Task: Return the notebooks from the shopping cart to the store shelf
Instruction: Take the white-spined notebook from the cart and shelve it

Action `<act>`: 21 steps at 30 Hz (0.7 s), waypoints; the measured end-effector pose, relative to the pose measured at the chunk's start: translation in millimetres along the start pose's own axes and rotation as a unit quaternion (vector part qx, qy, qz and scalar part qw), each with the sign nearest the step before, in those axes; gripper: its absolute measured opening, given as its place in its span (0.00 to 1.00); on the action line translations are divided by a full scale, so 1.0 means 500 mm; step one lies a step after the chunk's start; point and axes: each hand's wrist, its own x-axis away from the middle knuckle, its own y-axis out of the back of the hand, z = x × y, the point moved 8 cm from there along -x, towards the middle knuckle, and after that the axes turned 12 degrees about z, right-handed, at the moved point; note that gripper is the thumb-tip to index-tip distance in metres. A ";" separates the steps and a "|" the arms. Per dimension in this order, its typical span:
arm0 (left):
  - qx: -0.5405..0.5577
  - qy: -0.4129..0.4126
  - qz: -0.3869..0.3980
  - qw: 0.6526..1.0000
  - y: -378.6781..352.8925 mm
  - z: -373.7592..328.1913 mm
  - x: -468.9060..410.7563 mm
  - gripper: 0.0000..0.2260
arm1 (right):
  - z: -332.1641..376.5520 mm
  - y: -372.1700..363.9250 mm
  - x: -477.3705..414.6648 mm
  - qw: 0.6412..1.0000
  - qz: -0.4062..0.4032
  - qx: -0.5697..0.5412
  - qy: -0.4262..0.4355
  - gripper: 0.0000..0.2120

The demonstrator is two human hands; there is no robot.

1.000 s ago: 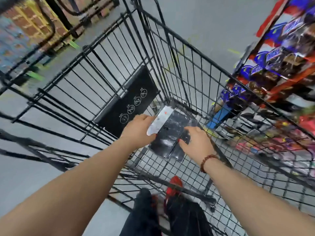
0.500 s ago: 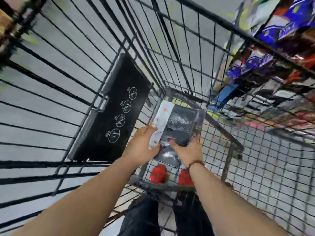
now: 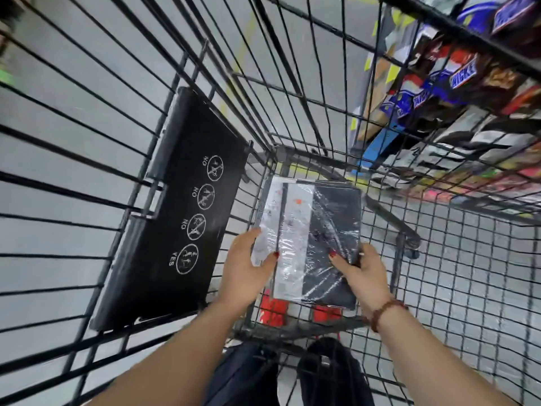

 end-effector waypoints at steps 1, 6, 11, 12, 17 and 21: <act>0.030 0.015 0.000 0.999 -0.006 0.005 0.002 0.23 | -0.003 0.007 0.006 0.999 0.009 -0.039 0.001 0.14; 0.128 0.069 0.037 0.989 -0.046 -0.014 0.001 0.16 | -0.011 0.009 0.031 0.986 0.077 -0.147 0.001 0.27; 0.214 0.144 0.024 0.966 -0.052 -0.005 0.009 0.15 | 0.030 -0.041 0.051 0.983 0.115 -0.135 0.053 0.22; 0.218 0.156 0.002 0.963 -0.040 0.001 0.012 0.18 | 0.041 -0.051 0.054 0.985 0.120 -0.107 0.069 0.21; 0.225 0.160 -0.035 0.960 0.003 0.019 0.032 0.15 | 0.076 -0.041 0.039 0.992 0.071 -0.072 0.072 0.15; 0.161 0.137 -0.023 0.977 0.015 0.036 0.044 0.15 | 0.059 0.016 -0.016 0.991 -0.084 -0.099 0.043 0.07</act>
